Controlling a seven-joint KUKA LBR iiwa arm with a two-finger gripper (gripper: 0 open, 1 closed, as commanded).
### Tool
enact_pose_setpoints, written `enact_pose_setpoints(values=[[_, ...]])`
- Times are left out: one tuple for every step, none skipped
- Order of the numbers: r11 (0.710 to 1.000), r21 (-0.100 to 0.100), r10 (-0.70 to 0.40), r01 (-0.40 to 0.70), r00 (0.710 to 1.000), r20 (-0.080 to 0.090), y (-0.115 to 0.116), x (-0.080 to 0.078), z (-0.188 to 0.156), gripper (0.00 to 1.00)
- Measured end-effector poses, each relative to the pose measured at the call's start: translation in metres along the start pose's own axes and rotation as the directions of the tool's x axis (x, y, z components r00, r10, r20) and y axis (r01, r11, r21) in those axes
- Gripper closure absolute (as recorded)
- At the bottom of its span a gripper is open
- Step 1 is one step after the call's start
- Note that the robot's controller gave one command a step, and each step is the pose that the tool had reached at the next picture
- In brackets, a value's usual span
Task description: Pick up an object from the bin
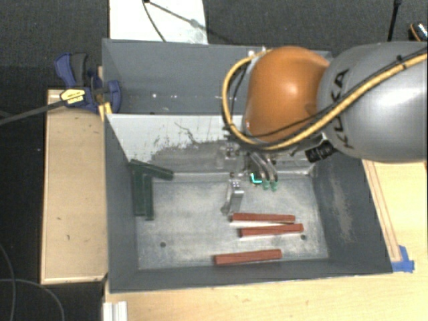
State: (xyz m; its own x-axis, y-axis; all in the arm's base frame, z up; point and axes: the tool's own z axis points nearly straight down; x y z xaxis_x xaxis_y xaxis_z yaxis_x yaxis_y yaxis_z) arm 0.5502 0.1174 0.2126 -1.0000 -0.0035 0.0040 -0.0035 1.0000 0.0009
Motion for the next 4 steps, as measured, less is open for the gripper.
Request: enact_pose_setpoints(values=[[0.990, 0.004, -0.140, 0.140, 0.990, 0.001, -0.103, -0.006, 0.076, 0.00], [0.993, 0.001, -0.119, 0.119, 0.993, -0.001, -0.118, 0.043, 0.100, 0.00], [1.000, 0.000, -0.001, 0.001, 1.000, 0.004, -0.107, 0.052, 0.081, 0.00], [0.991, -0.001, 0.137, -0.137, 0.991, 0.008, -0.127, 0.071, 0.143, 0.00]])
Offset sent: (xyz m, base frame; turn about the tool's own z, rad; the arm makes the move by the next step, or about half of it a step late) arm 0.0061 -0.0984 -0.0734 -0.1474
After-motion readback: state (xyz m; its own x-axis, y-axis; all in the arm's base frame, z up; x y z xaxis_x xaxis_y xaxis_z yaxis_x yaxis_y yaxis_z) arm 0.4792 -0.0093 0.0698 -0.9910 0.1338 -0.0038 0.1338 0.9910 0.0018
